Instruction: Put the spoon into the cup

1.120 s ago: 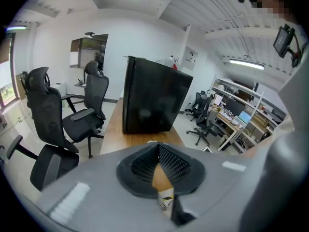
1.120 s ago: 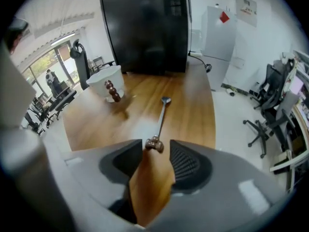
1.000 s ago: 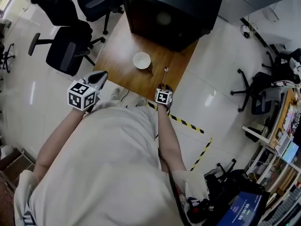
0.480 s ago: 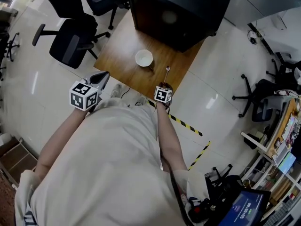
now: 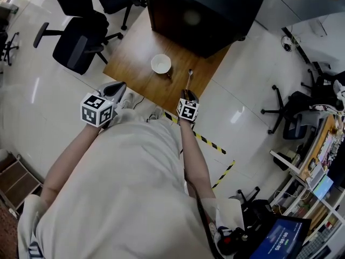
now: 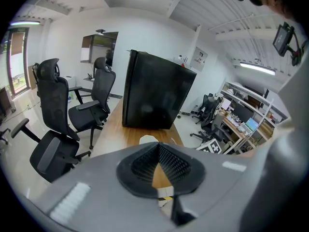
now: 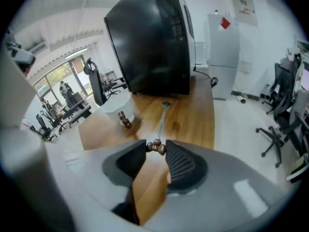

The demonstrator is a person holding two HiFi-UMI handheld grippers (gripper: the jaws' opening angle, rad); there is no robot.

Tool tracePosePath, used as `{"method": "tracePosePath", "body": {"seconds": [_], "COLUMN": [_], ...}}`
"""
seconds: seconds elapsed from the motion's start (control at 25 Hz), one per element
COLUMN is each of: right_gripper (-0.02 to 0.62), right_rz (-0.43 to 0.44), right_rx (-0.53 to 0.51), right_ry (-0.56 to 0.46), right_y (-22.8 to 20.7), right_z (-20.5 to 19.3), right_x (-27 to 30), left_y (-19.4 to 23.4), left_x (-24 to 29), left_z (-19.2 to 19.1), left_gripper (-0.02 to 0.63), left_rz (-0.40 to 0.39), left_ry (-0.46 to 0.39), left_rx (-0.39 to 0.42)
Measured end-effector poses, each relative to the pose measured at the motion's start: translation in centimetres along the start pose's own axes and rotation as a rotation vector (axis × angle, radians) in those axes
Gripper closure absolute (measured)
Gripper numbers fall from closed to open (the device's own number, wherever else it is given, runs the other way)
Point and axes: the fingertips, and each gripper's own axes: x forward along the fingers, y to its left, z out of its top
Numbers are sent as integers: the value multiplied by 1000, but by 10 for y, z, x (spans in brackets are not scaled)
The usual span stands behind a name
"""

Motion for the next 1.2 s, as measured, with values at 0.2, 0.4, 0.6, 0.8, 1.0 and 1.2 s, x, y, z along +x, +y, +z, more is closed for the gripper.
{"method": "tracePosePath", "body": {"seconds": [0.2,0.4,0.6,0.8,1.0,1.2], "right_gripper": [469,469,468,468,469,468], "right_rz": [71,168,226,239,237,225], "right_rx": [-27,-123,-237,-281,-291,-303], "right_ry": [-75,-54,8,71,105,137], "right_y": [22,61,94,109,116,118], "right_z": [43,67,72,70,72,71], "right_x": [-19,-18,-8,7,17,24], "left_y": [1,6,16,30,43,56], "left_x": [3,1,-4,-12,-20,-24], "left_z": [-1,1,5,11,15,19], "left_gripper": [604,604,604,604,604,604], "left_rz": [5,13,30,45,51,50], "left_ry": [-16,-42,-71,-95,-111,-122], "left_rx": [-21,-45,-63,-74,-77,-79]}}
